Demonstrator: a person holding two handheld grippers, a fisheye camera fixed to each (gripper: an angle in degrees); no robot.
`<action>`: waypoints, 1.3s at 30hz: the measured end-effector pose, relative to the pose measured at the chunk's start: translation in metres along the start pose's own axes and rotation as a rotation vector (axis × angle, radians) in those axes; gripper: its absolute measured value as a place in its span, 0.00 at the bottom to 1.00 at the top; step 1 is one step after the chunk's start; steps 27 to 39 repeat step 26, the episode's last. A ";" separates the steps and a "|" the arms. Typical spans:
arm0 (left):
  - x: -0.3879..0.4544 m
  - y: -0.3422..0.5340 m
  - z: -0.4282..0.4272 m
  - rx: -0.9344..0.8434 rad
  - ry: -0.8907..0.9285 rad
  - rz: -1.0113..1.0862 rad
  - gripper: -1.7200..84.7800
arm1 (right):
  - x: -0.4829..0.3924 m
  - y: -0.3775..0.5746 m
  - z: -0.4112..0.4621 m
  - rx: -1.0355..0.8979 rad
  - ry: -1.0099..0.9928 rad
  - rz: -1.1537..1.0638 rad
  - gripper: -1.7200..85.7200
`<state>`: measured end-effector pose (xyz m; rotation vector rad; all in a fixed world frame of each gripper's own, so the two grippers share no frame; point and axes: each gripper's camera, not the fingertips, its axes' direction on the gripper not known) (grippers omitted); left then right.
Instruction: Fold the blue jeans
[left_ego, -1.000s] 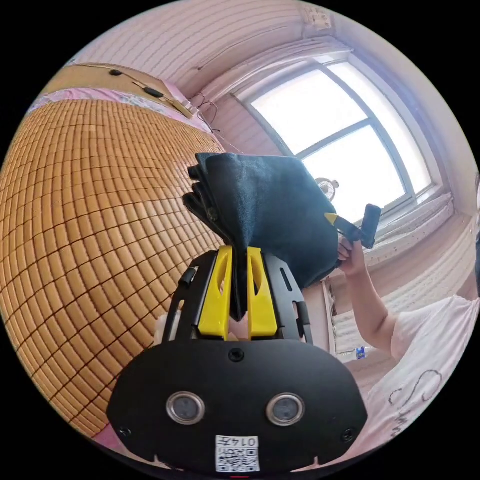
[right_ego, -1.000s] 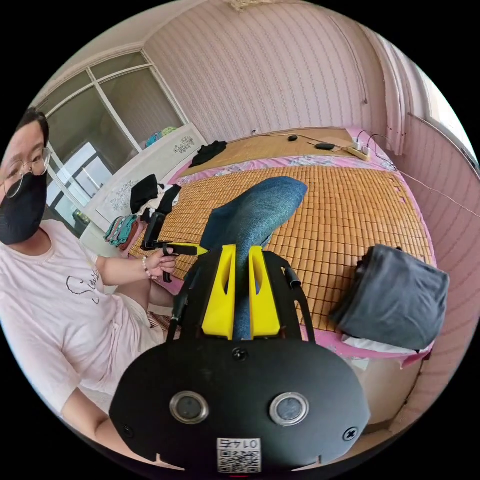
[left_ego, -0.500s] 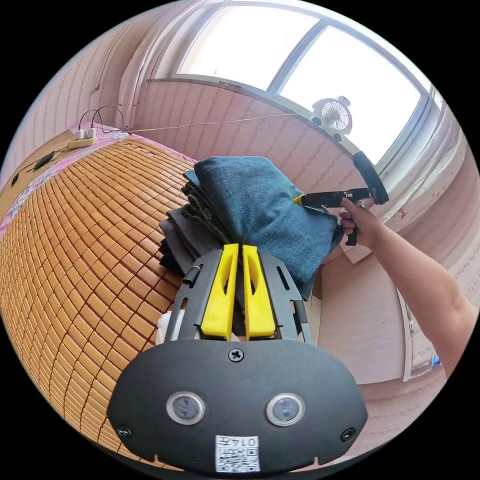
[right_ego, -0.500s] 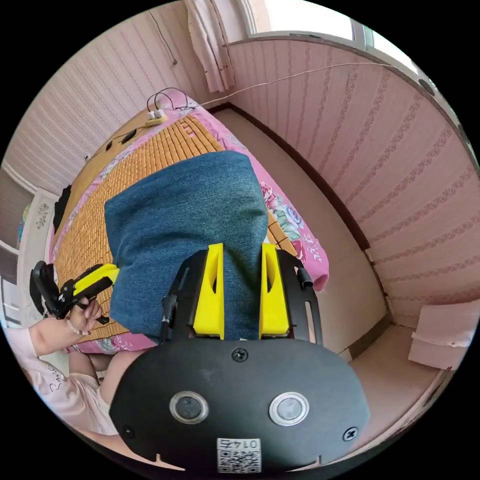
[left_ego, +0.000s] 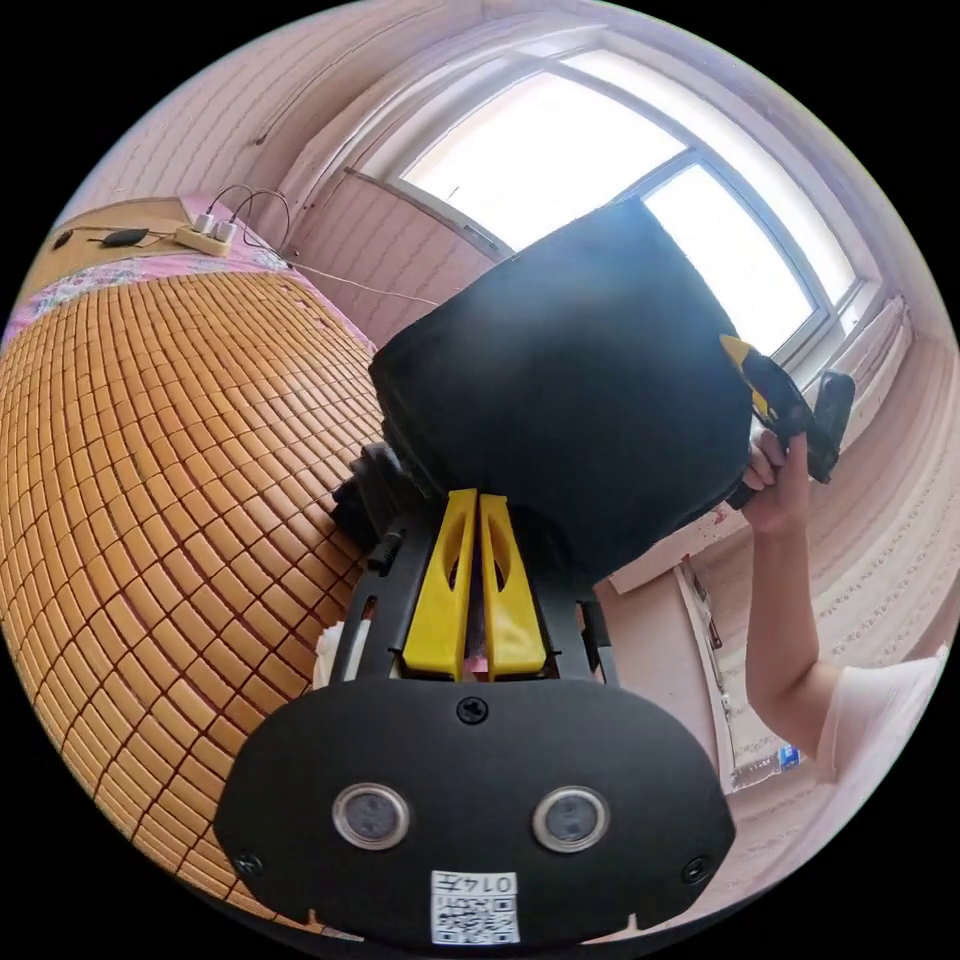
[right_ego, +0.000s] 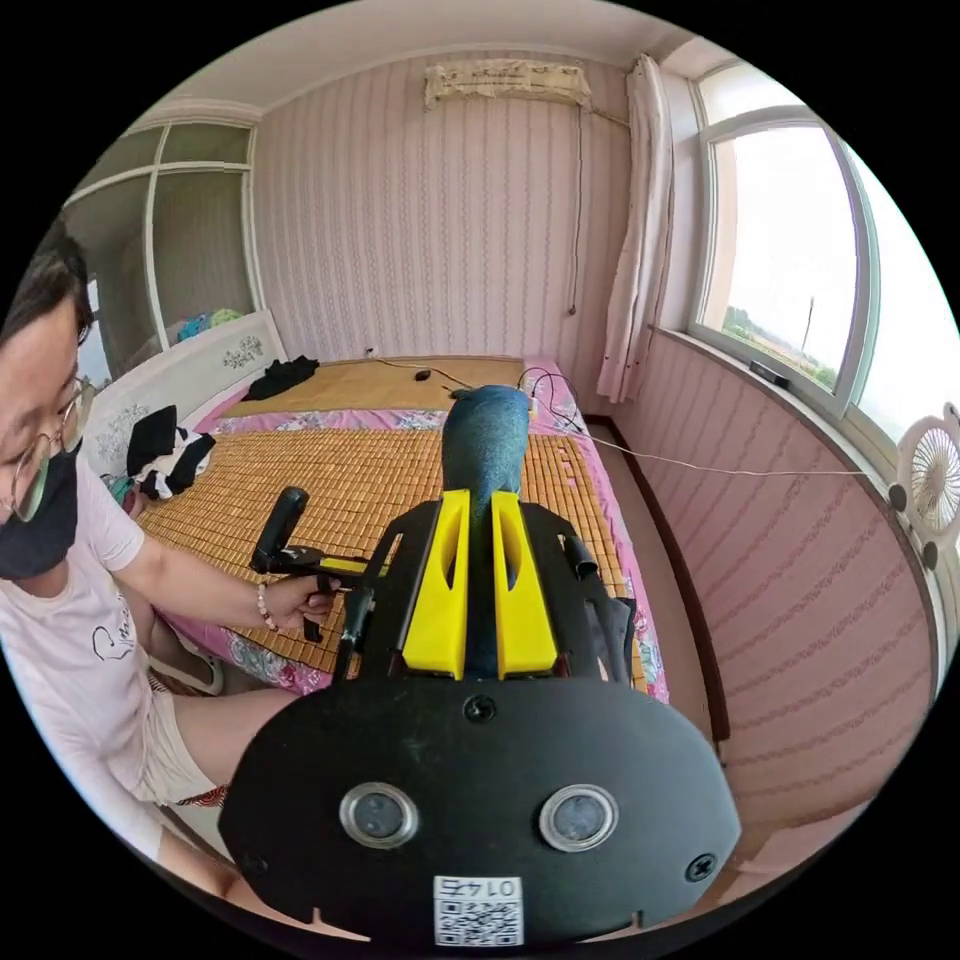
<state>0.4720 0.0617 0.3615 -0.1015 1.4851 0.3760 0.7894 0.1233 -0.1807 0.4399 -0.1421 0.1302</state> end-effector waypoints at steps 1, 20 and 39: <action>0.005 0.000 -0.007 0.011 0.004 0.015 0.01 | 0.008 0.000 -0.005 0.017 -0.058 0.055 0.06; 0.074 0.047 -0.122 -0.181 -0.286 0.139 0.01 | -0.004 0.109 0.179 -0.345 0.432 0.365 0.03; 0.095 0.155 -0.373 -0.033 -0.494 -0.007 0.01 | -0.168 0.105 0.205 -0.357 0.264 0.089 0.07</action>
